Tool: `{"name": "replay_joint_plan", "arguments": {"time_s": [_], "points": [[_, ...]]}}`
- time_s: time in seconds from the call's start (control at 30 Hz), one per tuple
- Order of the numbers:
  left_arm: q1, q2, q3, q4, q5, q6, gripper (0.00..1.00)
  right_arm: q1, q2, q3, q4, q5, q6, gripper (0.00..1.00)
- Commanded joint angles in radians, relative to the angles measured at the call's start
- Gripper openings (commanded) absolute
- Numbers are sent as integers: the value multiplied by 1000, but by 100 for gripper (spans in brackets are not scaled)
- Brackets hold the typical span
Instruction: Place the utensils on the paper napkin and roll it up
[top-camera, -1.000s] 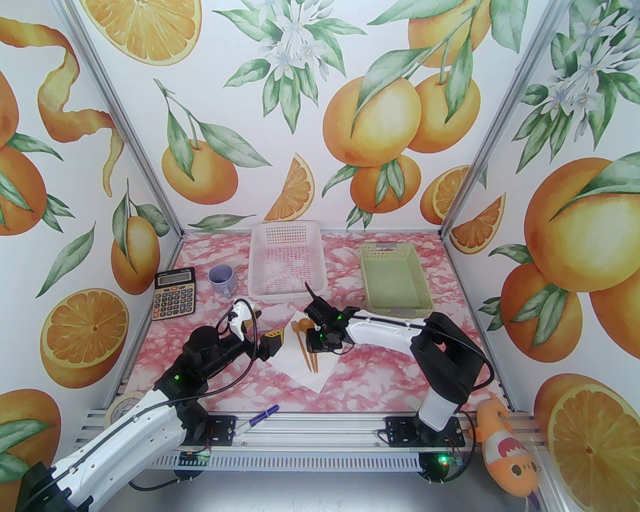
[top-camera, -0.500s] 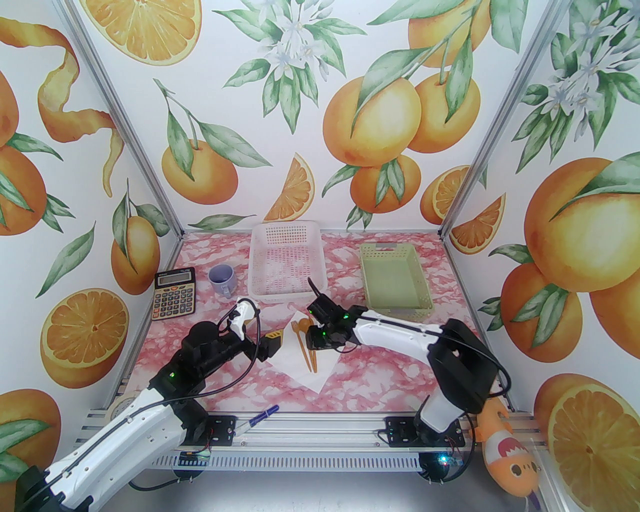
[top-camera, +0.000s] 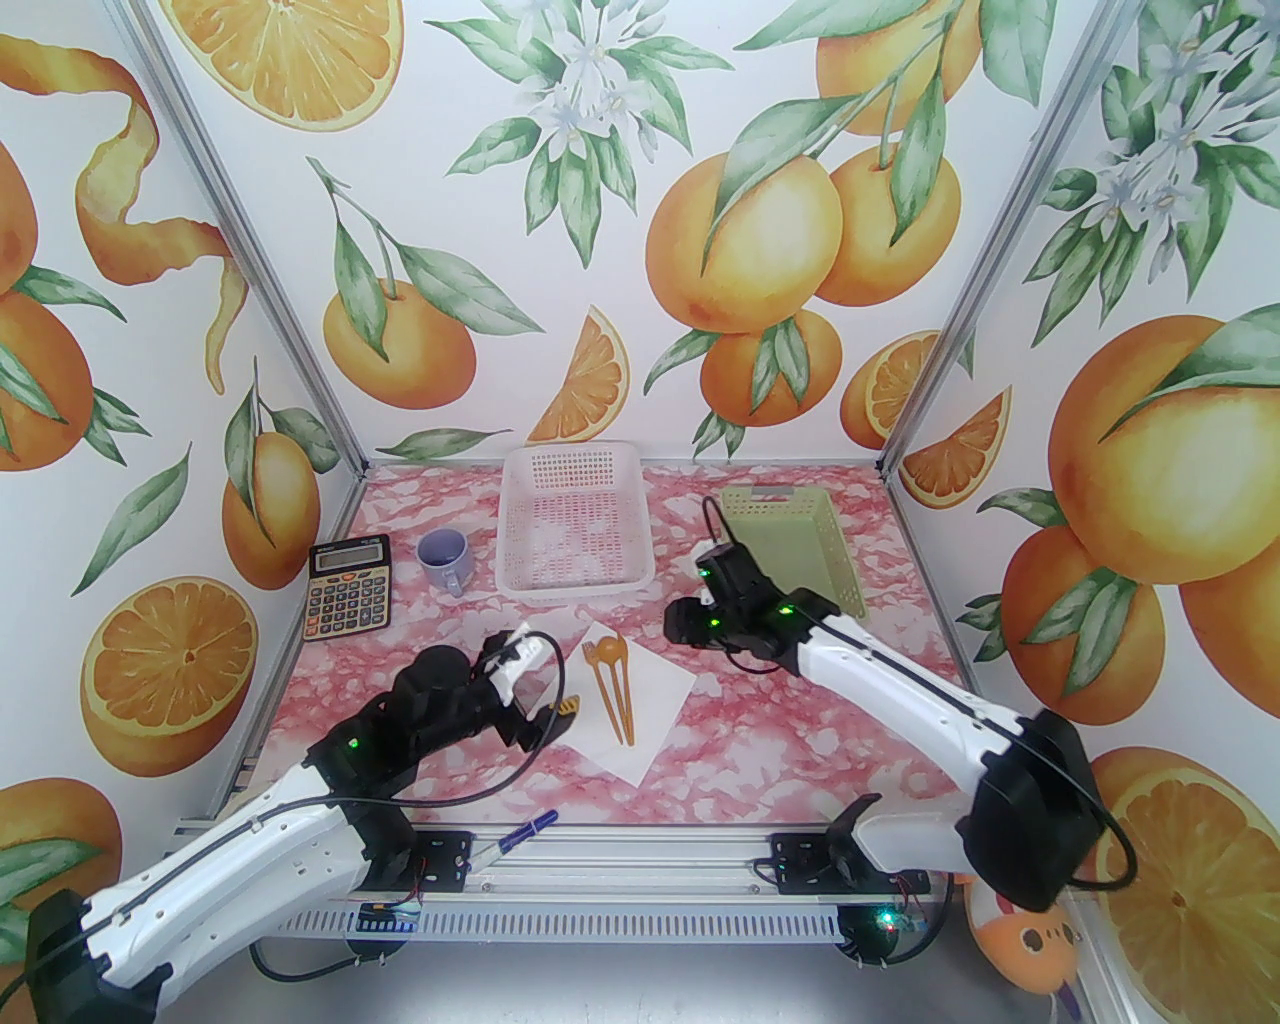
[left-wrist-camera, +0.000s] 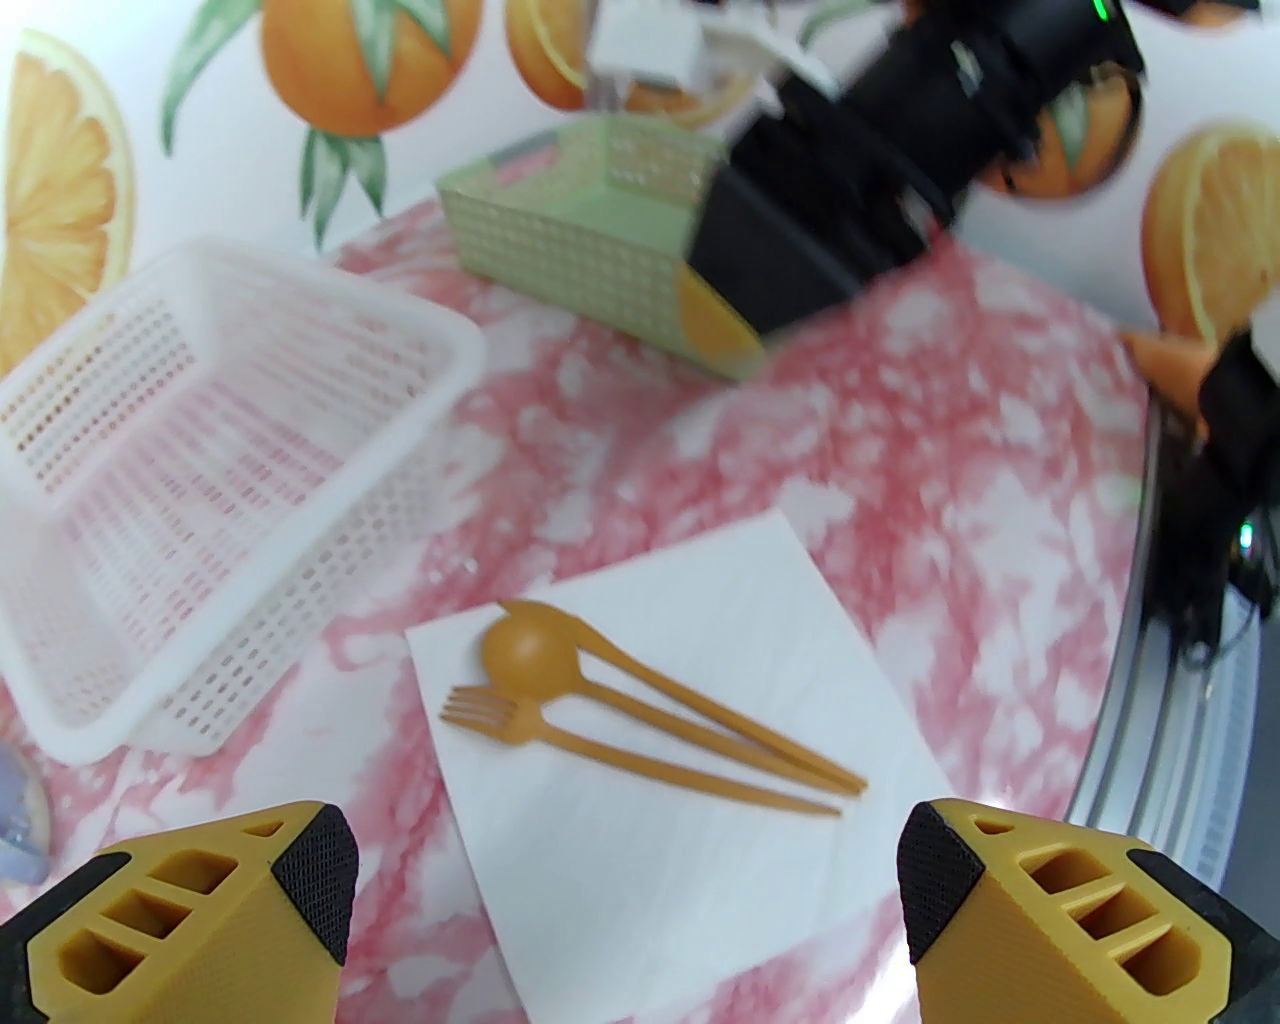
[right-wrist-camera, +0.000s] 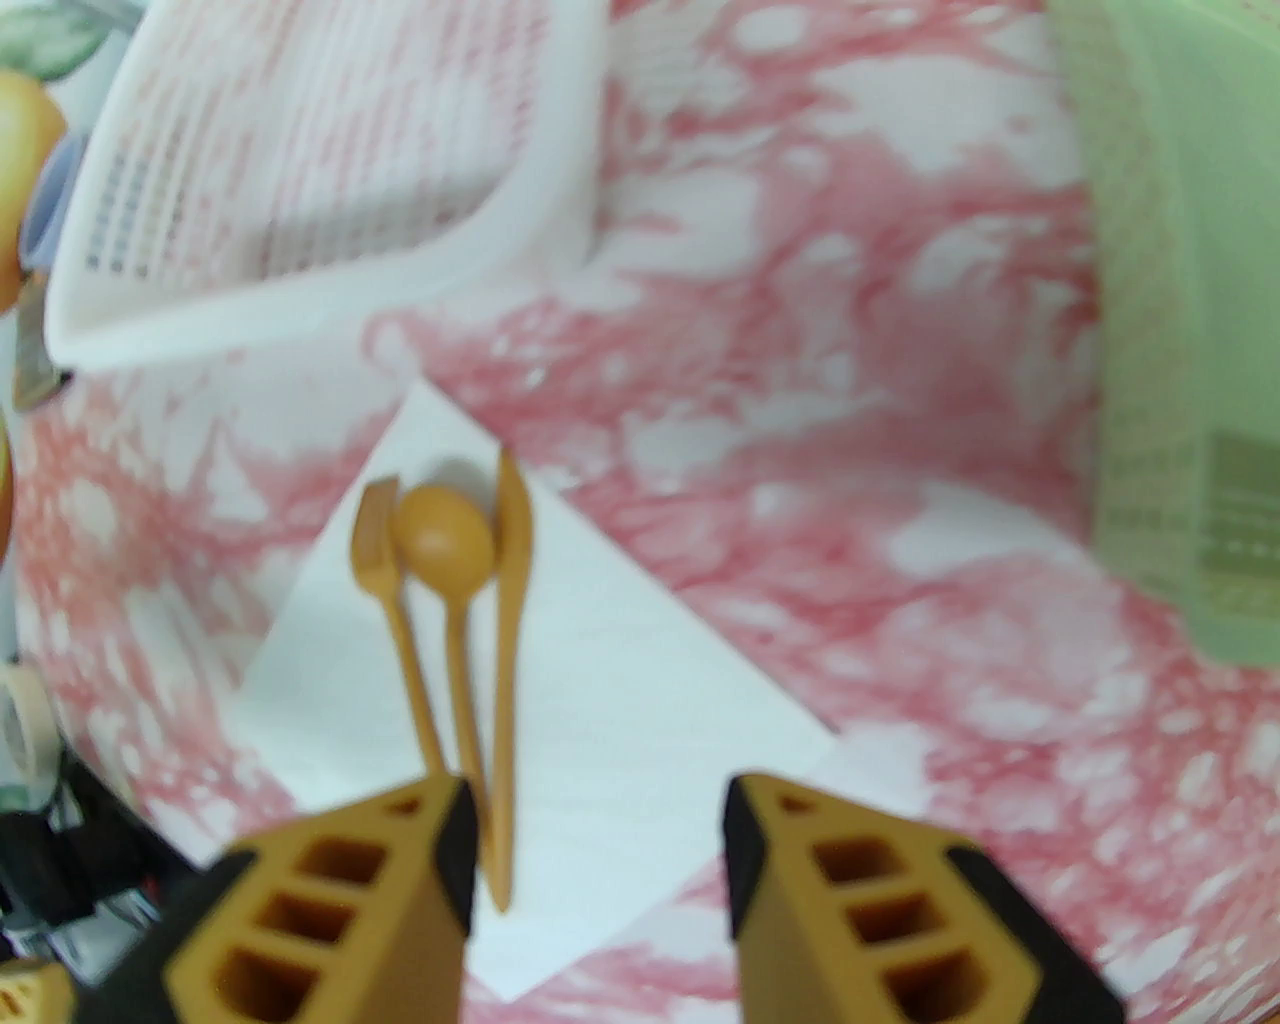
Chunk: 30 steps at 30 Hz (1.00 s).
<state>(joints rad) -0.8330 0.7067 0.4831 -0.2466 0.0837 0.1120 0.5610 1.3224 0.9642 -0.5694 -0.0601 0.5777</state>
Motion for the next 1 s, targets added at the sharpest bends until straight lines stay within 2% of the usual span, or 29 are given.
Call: {"name": "replay_joint_plan", "arguments": {"time_s": [0.0,0.23,0.4,0.6,0.83,0.97], "points": [[-78,32,53,-49,-111,83,93,-72,-71,-60,41,-26,-12,52],[-253,132,76,-33,-261,201,94,-228,-196,-146,75,-85,-7,63],[-345,207,87,-27,-309,289,95,-319,-272,-183,75,-123,-16,72],[-400,292,105,-10,-328,350,97,-391,-318,-206,77,-163,-24,82],[-445,394,135,-16,-346,393,97,-429,-344,-222,86,-185,-30,97],[-457,446,156,-30,-341,403,98,-435,-353,-231,85,-183,-38,100]]}}
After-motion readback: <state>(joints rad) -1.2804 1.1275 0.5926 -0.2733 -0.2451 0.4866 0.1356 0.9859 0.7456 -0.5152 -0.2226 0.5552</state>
